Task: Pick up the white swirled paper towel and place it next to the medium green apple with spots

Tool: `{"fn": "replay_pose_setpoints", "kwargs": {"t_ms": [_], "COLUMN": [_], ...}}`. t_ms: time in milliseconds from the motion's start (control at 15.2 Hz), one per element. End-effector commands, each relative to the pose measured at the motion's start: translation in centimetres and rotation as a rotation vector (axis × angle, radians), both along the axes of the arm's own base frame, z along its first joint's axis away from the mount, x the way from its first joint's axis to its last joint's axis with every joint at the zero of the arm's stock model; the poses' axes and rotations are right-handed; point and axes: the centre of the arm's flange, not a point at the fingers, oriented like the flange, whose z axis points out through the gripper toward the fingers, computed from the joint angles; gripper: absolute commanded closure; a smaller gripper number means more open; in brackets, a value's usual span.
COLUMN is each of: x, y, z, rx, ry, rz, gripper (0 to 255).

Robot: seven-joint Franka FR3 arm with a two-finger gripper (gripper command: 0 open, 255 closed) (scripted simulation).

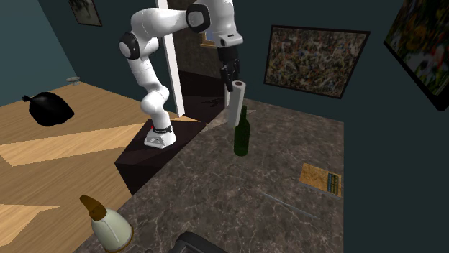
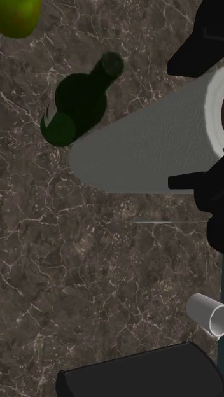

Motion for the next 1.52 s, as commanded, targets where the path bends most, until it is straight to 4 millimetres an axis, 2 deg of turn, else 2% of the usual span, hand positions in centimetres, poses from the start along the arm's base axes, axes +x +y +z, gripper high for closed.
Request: {"fn": "replay_pose_setpoints", "kwargs": {"t_ms": [0, 1188, 1452], "x": [-0.6, -6.7, -6.7], "y": [2.6, 25.9, 25.9], "z": [0.0, 0.1, -2.0], "rx": [-0.001, -0.001, -0.001], "ry": [0.0, 0.0, 0.0], "rz": [-0.001, -0.001, -0.001], "gripper": [255, 255, 255]}}
